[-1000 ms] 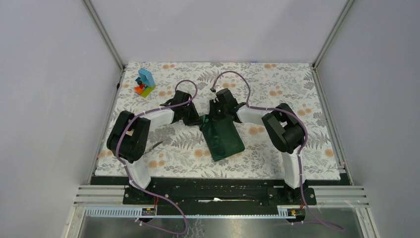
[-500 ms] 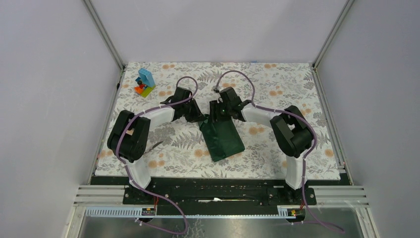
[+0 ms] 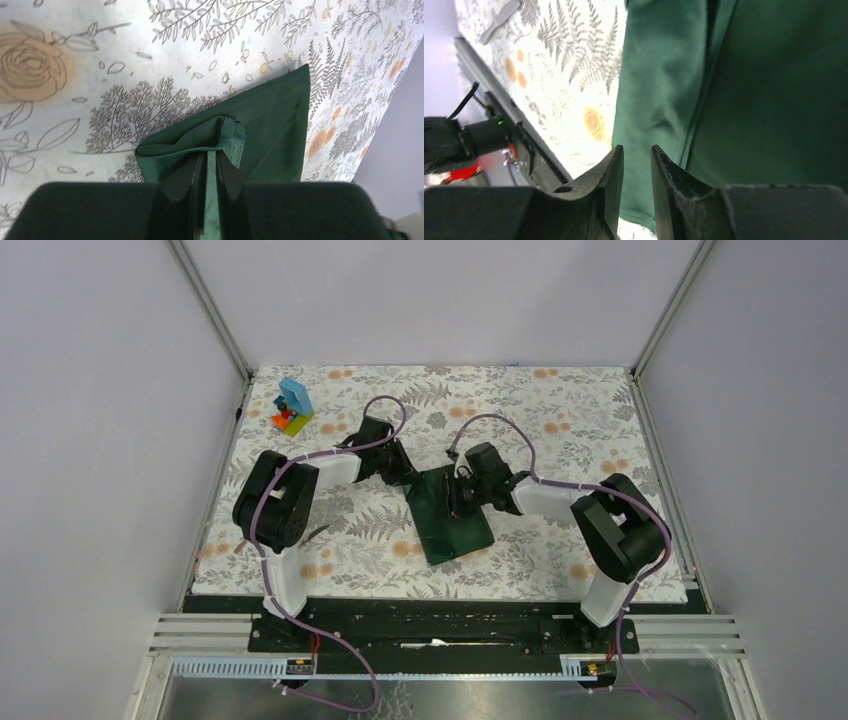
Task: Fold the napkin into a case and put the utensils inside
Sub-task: Smooth out the 2/3-rectangle-folded napkin at the center of the board.
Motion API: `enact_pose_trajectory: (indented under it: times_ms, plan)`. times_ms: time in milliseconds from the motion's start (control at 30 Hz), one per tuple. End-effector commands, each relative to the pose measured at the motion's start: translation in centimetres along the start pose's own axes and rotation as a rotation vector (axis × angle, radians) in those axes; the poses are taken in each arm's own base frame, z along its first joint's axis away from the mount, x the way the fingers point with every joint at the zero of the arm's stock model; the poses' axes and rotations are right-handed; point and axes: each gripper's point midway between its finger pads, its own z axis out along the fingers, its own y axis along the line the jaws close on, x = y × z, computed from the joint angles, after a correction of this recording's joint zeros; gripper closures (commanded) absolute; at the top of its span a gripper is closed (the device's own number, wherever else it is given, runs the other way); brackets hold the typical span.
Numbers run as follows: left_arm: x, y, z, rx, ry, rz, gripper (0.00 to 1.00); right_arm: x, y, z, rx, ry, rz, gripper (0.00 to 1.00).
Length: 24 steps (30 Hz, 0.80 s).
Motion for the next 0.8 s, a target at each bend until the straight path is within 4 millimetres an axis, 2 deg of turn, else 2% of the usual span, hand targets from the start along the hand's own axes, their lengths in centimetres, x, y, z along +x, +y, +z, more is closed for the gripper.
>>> enact_pose_trajectory:
  times_ms: [0,200,300,467,600,667,767]
  plan:
    - [-2.5,-3.1,0.6,0.104,-0.066,0.035,0.85,0.0,3.8,-0.5,-0.216,-0.009,0.027,0.67]
    - [-2.1,-2.1,1.5,0.095,-0.064,0.016,0.86,1.7,5.6,-0.3,-0.369,0.030,0.082,0.69]
    - [-1.9,-1.5,1.8,0.081,-0.060,0.011,0.87,1.1,6.1,0.5,-0.423,0.028,0.095,0.68]
    - [-1.5,-1.0,2.3,0.074,-0.049,0.001,0.88,-0.2,5.3,3.5,-0.423,0.053,0.074,0.63]
    - [-1.2,-0.5,2.5,0.058,-0.041,-0.002,0.89,-0.1,4.4,4.9,-0.422,0.083,0.060,0.53]
    - [-1.1,-0.3,2.6,0.049,-0.039,-0.002,0.89,0.8,4.0,5.1,-0.433,0.102,0.068,0.46]
    - [-1.1,0.2,2.8,0.031,-0.040,-0.002,0.89,2.8,3.3,4.8,-0.440,0.132,0.089,0.39]
